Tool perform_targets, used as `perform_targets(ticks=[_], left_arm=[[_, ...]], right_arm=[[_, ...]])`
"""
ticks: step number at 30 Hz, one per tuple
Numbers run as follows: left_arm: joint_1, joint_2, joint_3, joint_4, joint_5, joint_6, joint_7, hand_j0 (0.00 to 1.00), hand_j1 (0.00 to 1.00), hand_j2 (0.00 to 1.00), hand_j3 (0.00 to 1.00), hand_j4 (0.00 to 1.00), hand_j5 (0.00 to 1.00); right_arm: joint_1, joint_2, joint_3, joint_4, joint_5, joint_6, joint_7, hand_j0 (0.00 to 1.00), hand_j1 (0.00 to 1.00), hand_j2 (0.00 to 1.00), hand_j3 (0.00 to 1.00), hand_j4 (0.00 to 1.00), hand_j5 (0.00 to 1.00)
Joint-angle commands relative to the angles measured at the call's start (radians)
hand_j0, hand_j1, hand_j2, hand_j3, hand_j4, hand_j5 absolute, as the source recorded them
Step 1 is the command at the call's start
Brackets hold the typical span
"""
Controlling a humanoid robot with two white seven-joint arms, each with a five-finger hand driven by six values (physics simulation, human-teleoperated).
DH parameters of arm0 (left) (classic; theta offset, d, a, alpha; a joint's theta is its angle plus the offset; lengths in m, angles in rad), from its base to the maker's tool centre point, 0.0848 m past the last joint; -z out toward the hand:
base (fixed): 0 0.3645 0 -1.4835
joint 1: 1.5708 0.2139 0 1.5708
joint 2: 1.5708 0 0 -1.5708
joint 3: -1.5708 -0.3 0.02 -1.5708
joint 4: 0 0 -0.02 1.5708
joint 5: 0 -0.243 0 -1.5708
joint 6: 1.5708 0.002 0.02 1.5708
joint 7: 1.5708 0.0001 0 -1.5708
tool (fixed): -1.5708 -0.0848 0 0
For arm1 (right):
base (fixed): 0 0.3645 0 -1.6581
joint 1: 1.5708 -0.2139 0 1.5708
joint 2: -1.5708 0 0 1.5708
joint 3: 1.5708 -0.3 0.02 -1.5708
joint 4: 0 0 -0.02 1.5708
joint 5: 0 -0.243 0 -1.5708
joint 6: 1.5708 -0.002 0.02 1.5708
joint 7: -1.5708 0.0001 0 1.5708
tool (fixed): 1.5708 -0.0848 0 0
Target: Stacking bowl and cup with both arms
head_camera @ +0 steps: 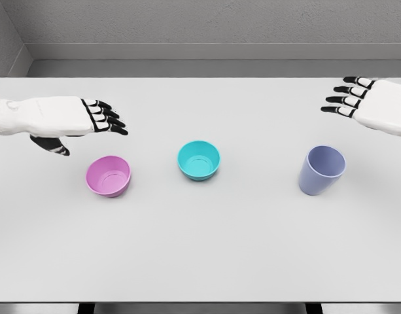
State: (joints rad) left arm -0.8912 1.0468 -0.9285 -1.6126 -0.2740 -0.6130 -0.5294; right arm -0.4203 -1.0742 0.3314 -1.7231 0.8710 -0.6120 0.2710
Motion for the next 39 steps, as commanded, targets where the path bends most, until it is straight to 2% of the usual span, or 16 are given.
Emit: perform_targets(ticks=[1, 2, 5, 11, 14, 19, 21, 24, 29, 33, 39], left_arm=[[0.0, -0.011, -0.061, 0.013, -0.01, 0.002, -0.035, 1.0, 1.0, 1.0, 1.0, 1.0, 1.0], [0.0, -0.011, -0.062, 0.013, -0.034, 0.002, -0.037, 1.0, 1.0, 1.0, 1.0, 1.0, 1.0], [0.0, -0.011, -0.061, 0.0, -0.042, 0.002, -0.037, 1.0, 1.0, 1.0, 1.0, 1.0, 1.0], [0.0, -0.017, -0.059, -0.015, -0.033, 0.002, -0.034, 1.0, 1.0, 1.0, 1.0, 1.0, 1.0], [0.002, -0.025, -0.059, -0.015, -0.031, 0.002, -0.034, 1.0, 1.0, 1.0, 1.0, 1.0, 1.0], [0.011, -0.039, -0.079, -0.012, -0.034, 0.002, -0.034, 1.0, 1.0, 1.0, 1.0, 1.0, 1.0], [0.012, -0.047, -0.082, -0.001, -0.036, 0.002, -0.034, 1.0, 1.0, 1.0, 1.0, 1.0, 1.0], [0.015, -0.048, -0.085, 0.0, -0.042, 0.002, -0.034, 1.0, 1.0, 1.0, 1.0, 1.0, 1.0], [0.02, -0.051, -0.085, 0.005, -0.074, 0.002, -0.035, 1.0, 1.0, 1.0, 1.0, 1.0, 1.0], [0.02, -0.054, -0.085, 0.01, -0.096, 0.002, -0.035, 1.0, 1.0, 1.0, 1.0, 1.0, 1.0], [0.02, -0.076, -0.099, 0.037, -0.102, 0.002, -0.035, 1.0, 1.0, 1.0, 1.0, 1.0, 1.0]], right_arm=[[0.0, 0.007, 0.015, -0.001, -0.016, 0.001, -0.001, 1.0, 1.0, 1.0, 1.0, 1.0, 1.0], [0.0, 0.005, 0.017, 0.002, -0.049, 0.001, 0.0, 1.0, 1.0, 1.0, 1.0, 1.0, 1.0], [0.002, -0.004, 0.04, 0.022, -0.193, 0.001, 0.0, 1.0, 1.0, 1.0, 1.0, 1.0, 1.0], [0.0, -0.029, 0.04, 0.036, -0.273, 0.001, 0.0, 1.0, 1.0, 1.0, 1.0, 1.0, 1.0], [0.0, -0.047, 0.081, 0.034, -0.412, 0.001, 0.0, 1.0, 1.0, 1.0, 1.0, 1.0, 1.0], [0.002, -0.104, 0.135, 0.036, -0.61, 0.001, 0.002, 1.0, 1.0, 1.0, 1.0, 1.0, 1.0], [0.002, -0.154, 0.169, 0.037, -0.676, 0.001, 0.002, 1.0, 1.0, 1.0, 1.0, 1.0, 1.0], [0.008, -0.17, 0.17, 0.045, -0.713, 0.001, 0.002, 1.0, 1.0, 1.0, 1.0, 1.0, 1.0], [0.009, -0.178, 0.225, 0.049, -0.741, 0.001, 0.002, 1.0, 1.0, 1.0, 1.0, 1.0, 1.0], [0.009, -0.17, 0.265, 0.048, -0.768, 0.001, 0.002, 1.0, 1.0, 1.0, 1.0, 1.0, 1.0], [0.014, -0.147, 0.279, 0.048, -0.788, 0.001, -0.007, 1.0, 1.0, 1.0, 1.0, 1.0, 1.0]])
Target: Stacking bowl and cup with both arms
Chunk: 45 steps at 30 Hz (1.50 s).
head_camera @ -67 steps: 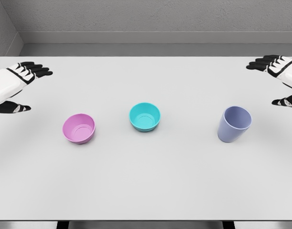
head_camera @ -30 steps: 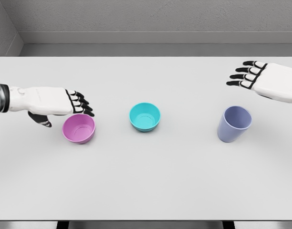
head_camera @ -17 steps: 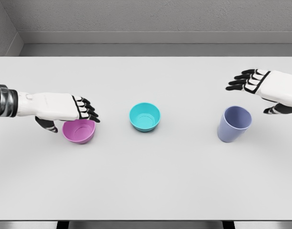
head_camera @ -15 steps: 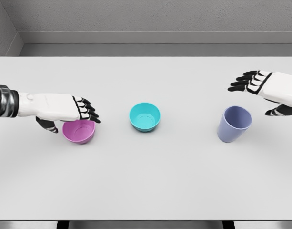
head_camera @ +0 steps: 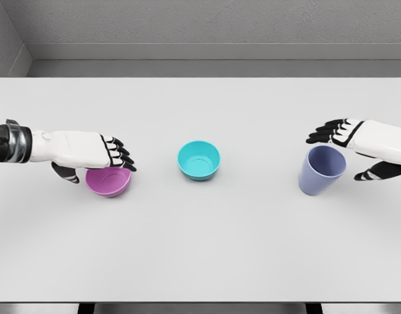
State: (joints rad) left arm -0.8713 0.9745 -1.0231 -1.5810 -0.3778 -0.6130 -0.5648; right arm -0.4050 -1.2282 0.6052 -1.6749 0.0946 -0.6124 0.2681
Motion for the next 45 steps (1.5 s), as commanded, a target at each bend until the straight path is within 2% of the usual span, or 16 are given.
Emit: perform_targets(ticks=[1, 8, 16, 19, 25, 31, 37, 43, 45], left_arm=[[0.0, -0.005, -0.005, 0.006, 0.002, 0.002, 0.0, 1.0, 1.0, 1.0, 1.0, 1.0, 1.0], [0.0, -0.016, -0.011, 0.006, 0.002, 0.002, 0.0, 1.0, 1.0, 1.0, 1.0, 1.0, 1.0], [0.002, -0.016, -0.012, 0.013, 0.002, 0.002, 0.0, 1.0, 1.0, 1.0, 1.0, 1.0, 1.0], [0.003, -0.016, -0.012, 0.019, 0.002, 0.002, 0.0, 1.0, 1.0, 1.0, 1.0, 1.0, 1.0], [0.003, -0.033, -0.014, 0.036, 0.002, 0.002, 0.0, 1.0, 1.0, 1.0, 1.0, 1.0, 1.0], [0.003, -0.033, -0.028, 0.042, 0.002, 0.002, 0.0, 1.0, 1.0, 1.0, 1.0, 1.0, 1.0], [0.005, -0.039, -0.031, 0.041, 0.002, 0.002, 0.0, 1.0, 1.0, 1.0, 1.0, 1.0, 1.0], [0.005, -0.045, -0.031, 0.041, 0.002, 0.002, 0.0, 1.0, 1.0, 1.0, 1.0, 1.0, 1.0], [0.005, -0.046, -0.031, 0.041, 0.002, 0.002, 0.0, 1.0, 1.0, 1.0, 1.0, 1.0, 1.0]], right_arm=[[0.0, 0.01, 0.005, 0.0, -0.01, 0.002, -0.004, 1.0, 1.0, 1.0, 1.0, 1.0, 1.0], [0.015, 0.033, 0.005, -0.003, -0.001, 0.002, -0.003, 1.0, 1.0, 1.0, 1.0, 1.0, 1.0], [0.005, -0.005, 0.005, -0.017, 0.002, 0.002, 0.002, 1.0, 1.0, 1.0, 1.0, 1.0, 1.0], [-0.003, -0.01, 0.005, -0.026, 0.047, 0.002, 0.002, 1.0, 1.0, 1.0, 1.0, 1.0, 1.0], [-0.008, 0.018, 0.004, -0.026, 0.146, 0.002, -0.001, 1.0, 1.0, 1.0, 1.0, 1.0, 1.0], [-0.008, 0.03, 0.004, -0.026, 0.148, 0.002, -0.003, 1.0, 1.0, 1.0, 1.0, 1.0, 1.0], [-0.008, 0.072, 0.005, -0.023, 0.146, 0.002, 0.002, 1.0, 1.0, 1.0, 1.0, 1.0, 1.0], [-0.008, 0.076, 0.007, -0.02, 0.146, 0.002, 0.006, 1.0, 1.0, 1.0, 1.0, 1.0, 1.0], [-0.012, 0.076, 0.005, -0.022, 0.146, 0.002, 0.049, 1.0, 1.0, 1.0, 1.0, 1.0, 1.0]])
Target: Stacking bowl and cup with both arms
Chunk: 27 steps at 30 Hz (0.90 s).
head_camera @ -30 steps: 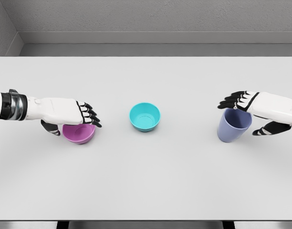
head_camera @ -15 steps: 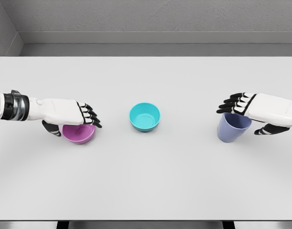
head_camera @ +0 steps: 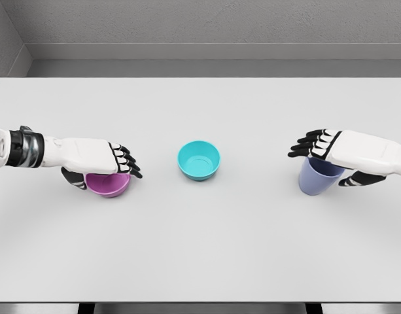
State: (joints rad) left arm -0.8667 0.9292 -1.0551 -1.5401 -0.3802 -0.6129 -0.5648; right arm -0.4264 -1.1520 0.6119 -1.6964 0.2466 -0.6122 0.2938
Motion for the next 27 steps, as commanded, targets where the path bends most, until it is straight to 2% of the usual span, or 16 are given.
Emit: perform_targets(ticks=[1, 7, 9, 17, 23, 27], left_arm=[[0.0, -0.001, 0.0, 0.0, 0.004, 0.002, 0.0, 1.0, 1.0, 1.0, 1.0, 1.0, 1.0], [0.003, -0.007, -0.002, 0.001, 0.004, 0.002, 0.0, 1.0, 1.0, 1.0, 1.0, 1.0, 1.0], [0.005, -0.007, -0.002, 0.006, 0.003, 0.002, 0.0, 1.0, 1.0, 1.0, 1.0, 1.0, 1.0], [0.006, -0.007, 0.0, 0.008, 0.004, 0.002, 0.002, 1.0, 1.0, 1.0, 1.0, 1.0, 1.0], [0.006, -0.007, 0.0, 0.008, 0.004, 0.002, 0.002, 0.92, 0.92, 0.92, 0.92, 0.92, 0.92], [0.005, -0.007, 0.0, 0.008, 0.006, 0.002, 0.002, 0.9, 0.9, 0.9, 0.9, 0.9, 0.9]], right_arm=[[-0.002, 0.0, 0.0, 0.001, -0.007, 0.001, 0.038, 1.0, 1.0, 1.0, 1.0, 1.0, 1.0], [-0.017, 0.002, 0.0, 0.001, -0.007, 0.001, 0.045, 1.0, 1.0, 1.0, 1.0, 1.0, 1.0], [-0.04, 0.024, 0.0, 0.003, -0.009, 0.001, 0.13, 1.0, 1.0, 1.0, 1.0, 1.0, 1.0], [-0.043, 0.029, 0.0, 0.006, -0.013, 0.001, 0.14, 1.0, 1.0, 1.0, 1.0, 1.0, 1.0], [-0.051, 0.031, 0.0, 0.021, -0.013, 0.001, 0.143, 1.0, 1.0, 1.0, 1.0, 1.0, 1.0], [-0.058, 0.054, 0.0, 0.034, -0.012, 0.001, 0.186, 1.0, 1.0, 1.0, 1.0, 1.0, 1.0]])
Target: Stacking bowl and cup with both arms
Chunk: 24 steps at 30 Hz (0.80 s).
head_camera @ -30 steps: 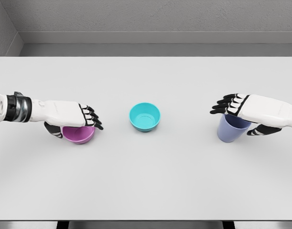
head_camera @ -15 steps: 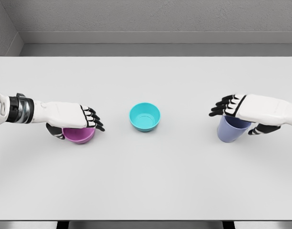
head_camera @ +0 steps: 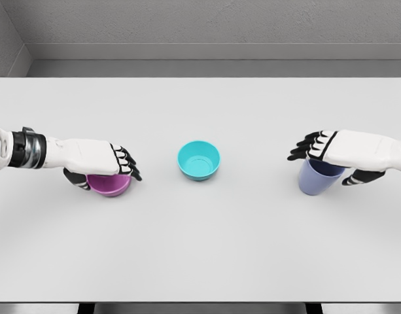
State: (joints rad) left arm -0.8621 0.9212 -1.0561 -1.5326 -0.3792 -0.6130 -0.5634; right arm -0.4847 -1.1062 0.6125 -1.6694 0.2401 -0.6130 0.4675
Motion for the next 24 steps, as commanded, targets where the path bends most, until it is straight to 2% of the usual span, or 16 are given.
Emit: perform_targets(ticks=[1, 13, 16, 24], left_arm=[[0.002, 0.001, 0.001, 0.0, 0.005, 0.002, 0.0, 0.89, 0.89, 0.89, 0.89, 0.89, 0.89], [0.0, -0.004, 0.002, 0.002, 0.005, 0.002, 0.0, 0.82, 0.82, 0.82, 0.82, 0.82, 0.82], [0.0, -0.004, 0.004, 0.0, 0.005, 0.002, 0.0, 0.8, 0.8, 0.8, 0.8, 0.8, 0.8], [-0.003, -0.002, 0.007, -0.001, 0.006, 0.002, 0.0, 0.78, 0.78, 0.78, 0.78, 0.78, 0.78]], right_arm=[[0.0, 0.012, 0.0, 0.007, -0.005, 0.002, 0.019, 1.0, 1.0, 1.0, 1.0, 1.0, 1.0], [-0.017, 0.035, 0.007, 0.028, -0.004, 0.002, 0.03, 1.0, 1.0, 1.0, 1.0, 1.0, 1.0], [-0.048, 0.054, 0.047, 0.046, -0.002, 0.002, 0.03, 1.0, 1.0, 1.0, 1.0, 1.0, 1.0], [-0.048, 0.057, 0.056, 0.051, -0.001, 0.002, 0.03, 1.0, 1.0, 1.0, 1.0, 1.0, 1.0]])
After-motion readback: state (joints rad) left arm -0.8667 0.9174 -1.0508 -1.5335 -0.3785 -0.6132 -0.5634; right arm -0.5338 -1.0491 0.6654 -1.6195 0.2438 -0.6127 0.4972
